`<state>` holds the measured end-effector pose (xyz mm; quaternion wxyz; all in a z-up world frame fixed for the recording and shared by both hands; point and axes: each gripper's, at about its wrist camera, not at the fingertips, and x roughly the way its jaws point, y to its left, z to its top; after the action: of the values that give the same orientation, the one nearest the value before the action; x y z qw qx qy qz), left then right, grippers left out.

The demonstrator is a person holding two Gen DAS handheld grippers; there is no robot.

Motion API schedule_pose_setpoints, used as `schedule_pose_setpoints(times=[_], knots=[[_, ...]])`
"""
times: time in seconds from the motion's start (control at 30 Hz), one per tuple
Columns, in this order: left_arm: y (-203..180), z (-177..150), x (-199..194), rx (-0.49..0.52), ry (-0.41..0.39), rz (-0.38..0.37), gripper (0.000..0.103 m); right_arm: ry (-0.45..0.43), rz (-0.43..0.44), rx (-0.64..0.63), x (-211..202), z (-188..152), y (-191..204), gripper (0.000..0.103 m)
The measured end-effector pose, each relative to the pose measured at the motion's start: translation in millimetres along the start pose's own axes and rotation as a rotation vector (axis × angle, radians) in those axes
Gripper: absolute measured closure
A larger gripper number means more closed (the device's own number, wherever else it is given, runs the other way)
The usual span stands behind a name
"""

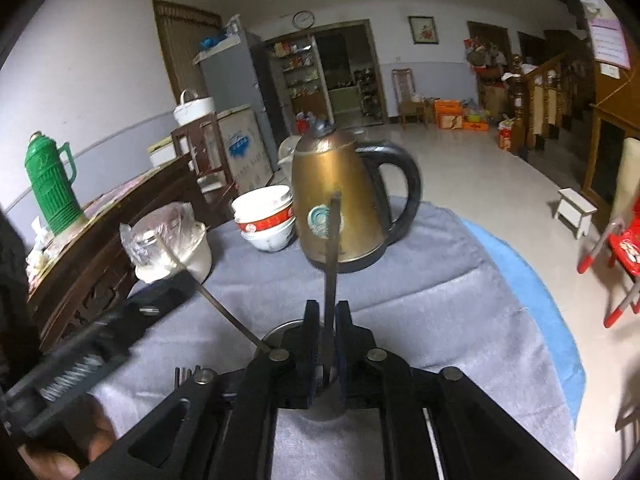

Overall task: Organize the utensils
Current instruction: 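Lower both chopsticks into the grey cup and open both tools, then move both open tools back over the remaining chopsticks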

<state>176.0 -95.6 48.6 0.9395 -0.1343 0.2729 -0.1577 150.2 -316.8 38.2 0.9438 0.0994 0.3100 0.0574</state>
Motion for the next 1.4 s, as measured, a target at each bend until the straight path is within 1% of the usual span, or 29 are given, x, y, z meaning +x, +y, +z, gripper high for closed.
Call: schedule_pose_setpoints(times=[0.1, 0.13, 0.2, 0.23, 0.27, 0.3, 0.33, 0.37, 0.4, 0.5, 0.57, 0.63, 0.7, 0.73, 0.77, 0.87, 1.03, 1.2, 1.27, 1.33, 1.4], knots=[[18.8, -5.5, -35.3, -0.024, -0.048, 0.035, 0.032, -0.012, -0.007, 0.029, -23.4, -10.6, -6.6, 0.075], [26.4, -9.4, -46.0, -0.037, -0.057, 0.053, 0.03, -0.012, -0.011, 0.031, -29.7, -15.4, -6.8, 0.069], [45.6, -22.0, -66.1, -0.079, -0.066, 0.088, 0.025, -0.009, -0.004, 0.043, -42.7, -30.9, -7.2, 0.053], [56.8, -31.1, -75.6, -0.104, -0.062, 0.111, 0.024, -0.009, 0.002, 0.046, -49.3, -42.1, -6.2, 0.038], [66.6, -40.3, -83.7, -0.124, -0.052, 0.138, 0.024, -0.007, 0.003, 0.044, -53.0, -49.0, -4.9, 0.036], [74.7, -49.4, -88.9, -0.136, -0.045, 0.157, 0.024, 0.014, 0.006, 0.037, -56.3, -62.6, -1.7, 0.036], [85.0, -62.0, -94.4, -0.146, -0.031, 0.194, 0.024, 0.033, 0.013, 0.033, -56.4, -71.0, 0.6, 0.036], [93.9, -74.7, -97.0, -0.151, -0.002, 0.239, 0.024, 0.067, 0.025, 0.029, -55.2, -84.0, 4.1, 0.036], [101.0, -85.6, -97.9, -0.154, 0.029, 0.268, 0.024, 0.091, 0.03, 0.028, -53.5, -93.1, 6.7, 0.036], [123.5, -120.8, -100.4, -0.185, 0.113, 0.337, 0.024, 0.187, 0.062, 0.012, -42.2, -124.7, 17.2, 0.036], [134.0, -140.9, -101.6, -0.214, 0.159, 0.359, 0.024, 0.241, 0.088, 0.016, -34.4, -140.6, 23.5, 0.036], [140.9, -153.8, -102.7, -0.244, 0.186, 0.368, 0.024, 0.287, 0.115, 0.017, -26.9, -151.2, 29.6, 0.037], [144.9, -163.4, -104.3, -0.251, 0.204, 0.369, 0.024, 0.329, 0.146, 0.015, -19.9, -160.0, 36.8, 0.048], [144.7, -166.6, -104.6, -0.251, 0.209, 0.367, 0.024, 0.345, 0.15, 0.011, -18.1, -162.7, 39.8, 0.059], [144.2, -167.3, -105.7, -0.251, 0.212, 0.367, 0.024, 0.368, 0.154, 0.005, -13.4, -163.6, 42.7, 0.062], [141.1, -171.9, -109.5, -0.256, 0.217, 0.359, 0.024, 0.411, 0.172, -0.006, -0.3, -164.3, 53.0, 0.062], [139.9, -170.2, -103.5, -0.264, 0.235, 0.347, 0.024, 0.454, 0.209, -0.024, 26.5, -154.1, 77.7, 0.063], [142.9, -173.8, -98.3, -0.27, 0.252, 0.337, 0.024, 0.506, 0.239, -0.03, 67.6, -140.8, 107.2, 0.066], [145.0, -173.7, -97.4, -0.277, 0.255, 0.334, 0.024, 0.52, 0.229, -0.039, 78.9, -138.5, 114.5, 0.072], [146.9, -173.5, -97.4, -0.287, 0.256, 0.331, 0.024, 0.528, 0.199, -0.061, 90.5, -136.6, 119.2, 0.073], [148.7, -173.1, -97.7, -0.297, 0.257, 0.323, 0.024, 0.549, 0.183, -0.078, 102.3, -137.6, 123.8, 0.076]])
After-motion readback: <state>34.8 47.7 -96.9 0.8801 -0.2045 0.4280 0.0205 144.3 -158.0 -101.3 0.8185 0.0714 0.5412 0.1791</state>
